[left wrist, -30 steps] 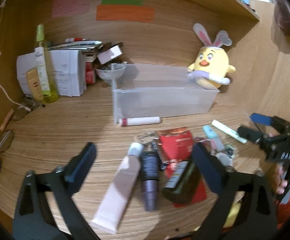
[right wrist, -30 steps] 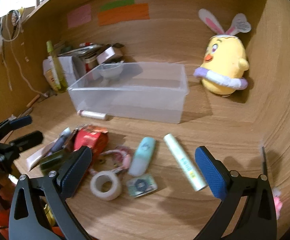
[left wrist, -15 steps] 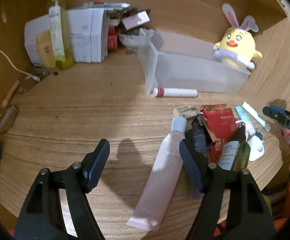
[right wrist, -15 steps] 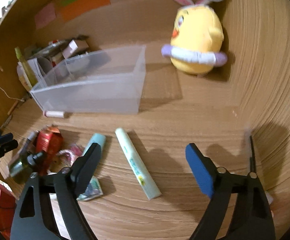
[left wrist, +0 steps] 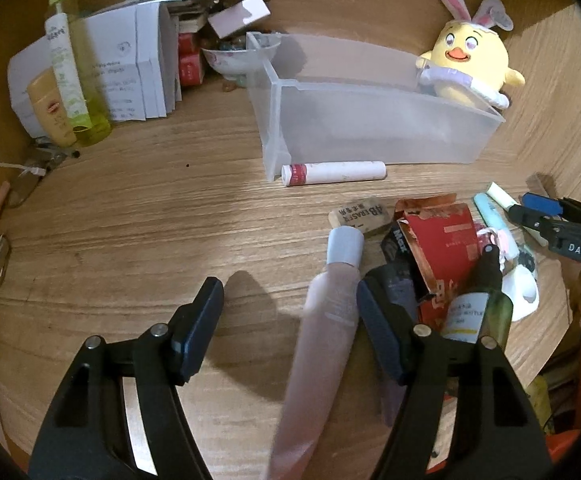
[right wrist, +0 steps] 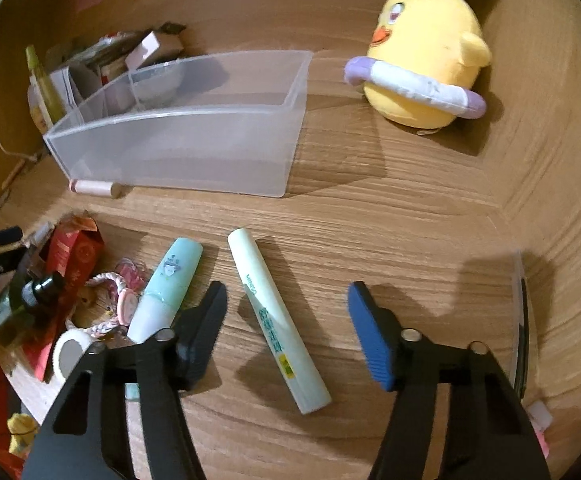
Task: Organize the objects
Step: 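Close left tool on the pink tube while right tool closes on the pen, then lift the pink tube with left tool while right tool carries the pen over the bin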
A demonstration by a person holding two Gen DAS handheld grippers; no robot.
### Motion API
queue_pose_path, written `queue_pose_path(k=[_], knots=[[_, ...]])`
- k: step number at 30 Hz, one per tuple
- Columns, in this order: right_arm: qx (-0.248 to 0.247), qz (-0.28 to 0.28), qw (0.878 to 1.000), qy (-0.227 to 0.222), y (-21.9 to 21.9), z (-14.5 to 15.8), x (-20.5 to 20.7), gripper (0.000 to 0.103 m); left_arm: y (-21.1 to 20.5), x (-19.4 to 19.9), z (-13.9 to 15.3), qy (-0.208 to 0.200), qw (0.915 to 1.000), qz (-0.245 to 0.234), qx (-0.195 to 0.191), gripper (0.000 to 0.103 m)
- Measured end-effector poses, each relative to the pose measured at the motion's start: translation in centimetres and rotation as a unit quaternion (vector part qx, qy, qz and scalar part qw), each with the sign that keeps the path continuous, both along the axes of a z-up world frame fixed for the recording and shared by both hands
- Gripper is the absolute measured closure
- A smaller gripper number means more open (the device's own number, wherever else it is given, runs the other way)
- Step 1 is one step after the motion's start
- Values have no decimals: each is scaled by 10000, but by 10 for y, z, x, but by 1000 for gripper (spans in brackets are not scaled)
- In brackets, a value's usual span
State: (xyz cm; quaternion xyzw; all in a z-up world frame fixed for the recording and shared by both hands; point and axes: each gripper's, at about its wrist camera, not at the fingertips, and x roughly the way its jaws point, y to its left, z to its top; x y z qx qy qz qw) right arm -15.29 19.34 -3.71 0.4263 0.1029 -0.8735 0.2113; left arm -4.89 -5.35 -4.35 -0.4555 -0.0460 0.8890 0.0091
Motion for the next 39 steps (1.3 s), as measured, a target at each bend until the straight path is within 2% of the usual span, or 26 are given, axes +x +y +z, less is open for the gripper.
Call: queue_pose_path(k=[3,5,10,12,13,15,18,28,34,37,38,39], knots=[[110,94,9999,-63,-7,-3,-5,58,1,-7,-2,-94,9999,-69,16,44],[171,141,9997,-58,-11,-4,-8,58,2,-11,-3,-111,9999,-125,-18,47],[165,277,9994,-78,-16,-3,-12,73,6,-20,-3,-136,9995,-275,-77,58],[165,325,9993,-56,-17,-3,-12,83,8,-22,-3,-109,9993,-339,-136,71],[173,323,9993,-38,-17,-3,-12,84,9,-23,-4,-97,9992,-340,-189,74],[223,320,9992,33,-18,-3,-10,89,9,-25,-4,-60,9991,-355,-230,89],[210,311,9993,90,-16,-3,-7,89,7,-23,-4,-8,9994,-325,-151,96],[-118,185,9990,379,-7,15,7,89,2,-2,20,603,9977,-161,-273,100],[-257,218,9984,464,-7,26,11,89,-2,-16,17,382,9983,-108,-417,97],[-336,225,9981,463,-6,28,12,89,-12,-23,10,188,9995,0,-243,79],[-354,221,9980,476,-6,29,12,89,-15,-25,9,154,9997,49,-193,68],[-371,222,9978,493,-6,29,12,89,-19,-26,8,169,9996,137,-175,61]])
